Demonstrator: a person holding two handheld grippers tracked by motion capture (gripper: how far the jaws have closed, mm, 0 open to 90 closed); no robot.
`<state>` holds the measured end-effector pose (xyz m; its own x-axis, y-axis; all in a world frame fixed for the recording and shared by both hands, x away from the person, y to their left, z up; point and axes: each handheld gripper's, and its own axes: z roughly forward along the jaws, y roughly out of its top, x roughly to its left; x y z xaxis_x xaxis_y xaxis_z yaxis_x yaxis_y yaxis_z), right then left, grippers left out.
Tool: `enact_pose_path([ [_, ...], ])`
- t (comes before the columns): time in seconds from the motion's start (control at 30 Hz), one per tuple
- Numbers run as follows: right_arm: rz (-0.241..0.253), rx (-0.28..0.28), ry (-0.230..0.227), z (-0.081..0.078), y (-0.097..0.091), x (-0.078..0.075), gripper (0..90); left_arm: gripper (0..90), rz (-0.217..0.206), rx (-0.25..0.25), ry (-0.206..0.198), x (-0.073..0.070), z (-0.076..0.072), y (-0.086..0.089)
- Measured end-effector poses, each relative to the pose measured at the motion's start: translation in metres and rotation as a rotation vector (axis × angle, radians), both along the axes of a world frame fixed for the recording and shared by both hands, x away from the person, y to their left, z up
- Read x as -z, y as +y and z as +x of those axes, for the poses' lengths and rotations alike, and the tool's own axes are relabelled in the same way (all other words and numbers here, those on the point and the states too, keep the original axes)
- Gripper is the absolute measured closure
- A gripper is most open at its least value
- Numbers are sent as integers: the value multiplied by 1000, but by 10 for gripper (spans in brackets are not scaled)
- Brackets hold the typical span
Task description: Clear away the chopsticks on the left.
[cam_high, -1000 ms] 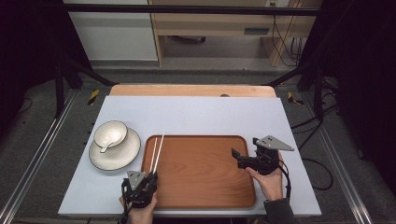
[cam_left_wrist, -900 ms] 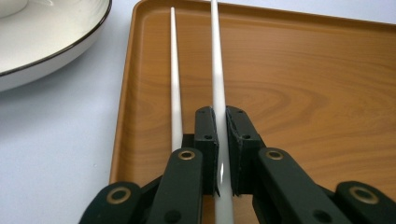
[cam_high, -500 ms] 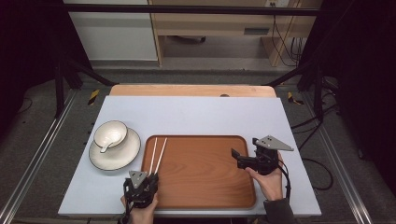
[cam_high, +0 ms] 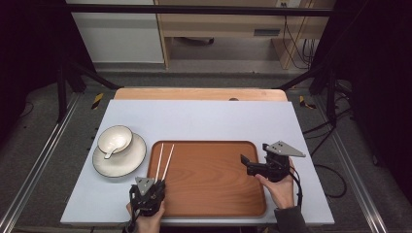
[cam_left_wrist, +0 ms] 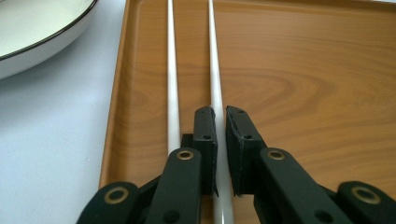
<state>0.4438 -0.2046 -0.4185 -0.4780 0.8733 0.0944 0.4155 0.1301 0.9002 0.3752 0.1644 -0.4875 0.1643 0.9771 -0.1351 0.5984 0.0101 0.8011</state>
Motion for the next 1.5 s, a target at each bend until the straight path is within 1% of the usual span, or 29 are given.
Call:
enact_pose_path([
  [0.1,2,-1,-2,0,0,0,73,802,-1,10,-4,0,0,-1],
  [0.13,3,-1,-3,0,0,-1,73,801,6,14,-7,-1,0,-1],
  [0.23,4,1,-5,-1,0,-1,73,798,3,19,-15,-3,0,-1],
  [0.3,1,2,-6,0,-1,-1,73,777,1,29,-27,-7,-1,0],
  [0.33,5,1,-4,-1,-1,-1,73,765,-5,43,-46,-12,0,1],
  [0.37,5,1,-4,-1,-1,-1,73,755,-5,43,-46,-12,0,1],
  [0.4,5,4,-3,-1,-1,-1,72,740,-13,73,-61,-19,1,4],
  [0.43,7,5,-5,-1,-1,-1,72,724,-22,90,-66,-22,1,6],
  [0.47,8,6,-8,-1,-1,-2,71,711,-22,90,-66,-22,1,6],
  [0.5,11,7,-8,-2,-2,-2,70,701,-25,119,-90,-29,3,8],
  [0.53,9,7,-9,-2,-2,-2,70,691,-25,119,-90,-29,3,8],
  [0.63,14,13,-10,-2,-3,-3,68,659,-16,171,-108,-40,7,12],
  [0.67,12,13,-13,-2,-3,-3,67,649,-11,214,-109,-47,12,14],
  [0.7,12,14,-14,-2,-4,-3,67,637,-11,214,-109,-47,12,14],
  [0.73,12,14,-14,-2,-4,-3,67,637,-14,240,-108,-50,15,15],
  [0.77,21,20,-16,-2,-5,-4,66,605,-8,266,-107,-53,18,16],
  [0.83,20,22,-18,-3,-6,-4,65,587,1,299,-107,-58,22,18],
  [0.87,24,27,-22,-3,-7,-5,65,550,4,320,-115,-61,25,20],
  [0.97,29,33,-22,-3,-8,-5,65,521,25,353,-133,-67,28,26],
  [1.03,28,41,-23,-3,-10,-5,64,487,36,375,-140,-68,28,34],
  [1.13,28,52,-19,-2,-12,-4,63,427,31,415,-141,-68,28,47],
  [1.2,25,58,-13,-2,-13,-4,62,393,38,420,-147,-67,27,53],
  [1.27,26,63,-12,-2,-14,-4,62,381,33,421,-150,-63,26,62],
  [1.33,20,70,-12,-2,-16,-3,62,341,28,419,-143,-58,26,69],
  [1.43,23,74,-9,-1,-16,-2,62,332,20,403,-134,-50,24,80],
  [1.5,19,79,-7,-1,-17,-1,62,325,17,399,-123,-47,24,86],
])
